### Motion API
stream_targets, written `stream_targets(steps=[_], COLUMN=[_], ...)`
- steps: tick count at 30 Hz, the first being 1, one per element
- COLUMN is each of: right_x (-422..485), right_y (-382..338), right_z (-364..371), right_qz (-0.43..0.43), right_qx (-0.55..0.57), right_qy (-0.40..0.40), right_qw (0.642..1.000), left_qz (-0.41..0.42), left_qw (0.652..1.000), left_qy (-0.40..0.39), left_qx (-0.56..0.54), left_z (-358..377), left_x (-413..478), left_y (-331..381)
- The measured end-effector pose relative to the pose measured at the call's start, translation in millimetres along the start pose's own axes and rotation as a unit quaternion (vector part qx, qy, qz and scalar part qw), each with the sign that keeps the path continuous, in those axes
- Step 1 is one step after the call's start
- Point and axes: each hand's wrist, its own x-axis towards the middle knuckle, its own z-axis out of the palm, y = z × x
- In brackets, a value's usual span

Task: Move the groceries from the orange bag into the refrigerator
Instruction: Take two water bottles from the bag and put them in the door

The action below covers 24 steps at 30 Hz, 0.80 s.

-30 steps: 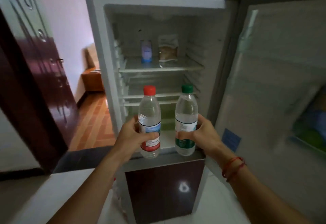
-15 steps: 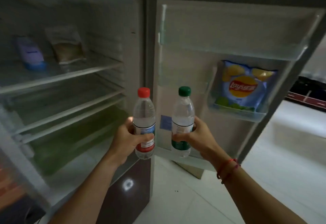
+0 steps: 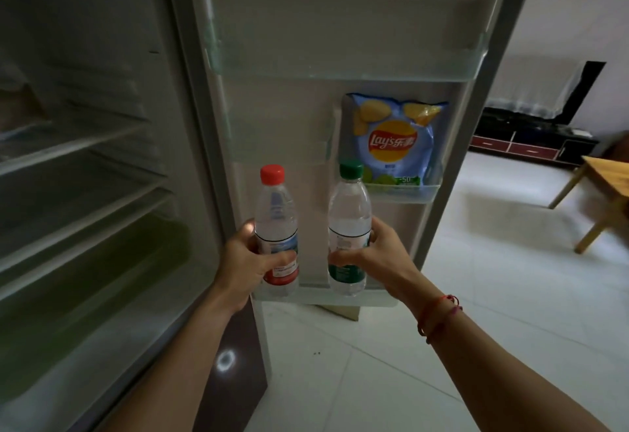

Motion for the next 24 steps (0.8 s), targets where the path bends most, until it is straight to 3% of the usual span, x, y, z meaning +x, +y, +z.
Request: stream_targets(steps=[24], right_x=[112], right_y=[102], right_z=[49], right_qz=[0.025], right_qx=[-0.115], right_qy=[-0.023], right_qw=[0.993], left_qz=[-0.049], left_qw=[0.995], left_qy=[0.050], left_qx=[0.071], left_z=[13], left_x=[94], left_y=[-95])
